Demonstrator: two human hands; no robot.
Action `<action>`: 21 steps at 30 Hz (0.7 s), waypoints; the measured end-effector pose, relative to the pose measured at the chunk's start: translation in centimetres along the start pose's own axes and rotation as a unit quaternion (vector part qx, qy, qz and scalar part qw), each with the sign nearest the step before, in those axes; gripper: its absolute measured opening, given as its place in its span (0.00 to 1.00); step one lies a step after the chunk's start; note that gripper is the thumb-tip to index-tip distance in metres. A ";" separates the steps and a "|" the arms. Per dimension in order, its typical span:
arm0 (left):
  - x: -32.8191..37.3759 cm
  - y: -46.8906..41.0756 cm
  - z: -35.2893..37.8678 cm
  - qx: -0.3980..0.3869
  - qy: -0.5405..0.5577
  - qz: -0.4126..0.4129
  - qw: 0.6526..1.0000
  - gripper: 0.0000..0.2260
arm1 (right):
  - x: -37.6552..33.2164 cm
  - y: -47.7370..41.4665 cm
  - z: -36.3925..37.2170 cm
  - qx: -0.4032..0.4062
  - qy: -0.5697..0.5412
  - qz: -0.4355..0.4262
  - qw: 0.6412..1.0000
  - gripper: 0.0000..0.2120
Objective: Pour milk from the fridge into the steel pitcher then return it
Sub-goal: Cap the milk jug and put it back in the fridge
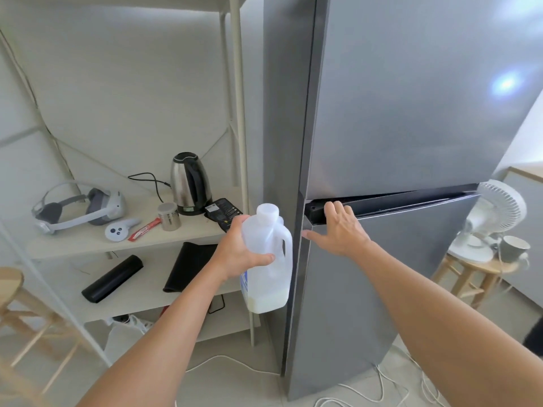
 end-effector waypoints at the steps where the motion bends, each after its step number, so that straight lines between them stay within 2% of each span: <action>1: 0.1 -0.1 0.1 -0.002 -0.001 0.003 1.000 0.39 | 0.5 1.0 -0.4 0.006 -0.011 0.000 1.000 0.32; 5: 0.9 -0.2 1.3 -0.020 -0.009 0.020 1.000 0.41 | 3.0 6.0 -3.2 0.001 -0.047 0.035 0.998 0.31; 9: 2.3 -0.3 3.7 -0.057 -0.016 0.044 0.997 0.40 | 5.0 10.9 -6.1 0.055 -0.073 0.112 0.989 0.32; 14: 5.1 -0.3 8.2 -0.101 -0.008 0.066 0.993 0.45 | 8.6 16.2 -8.9 0.092 -0.007 0.183 0.979 0.24; 21: 7.9 -0.2 14.9 -0.168 0.010 0.116 0.979 0.39 | 14.0 21.3 -14.4 0.021 0.069 0.249 0.966 0.22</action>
Point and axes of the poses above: each hand's wrist, its own y-axis away from the middle knuckle, its own z-axis out of the palm, x = y × z, the point moved 2 cm from there along -y, towards the middle knuckle, and after that the axes turned 8 degrees about z, right-handed, at the moved point
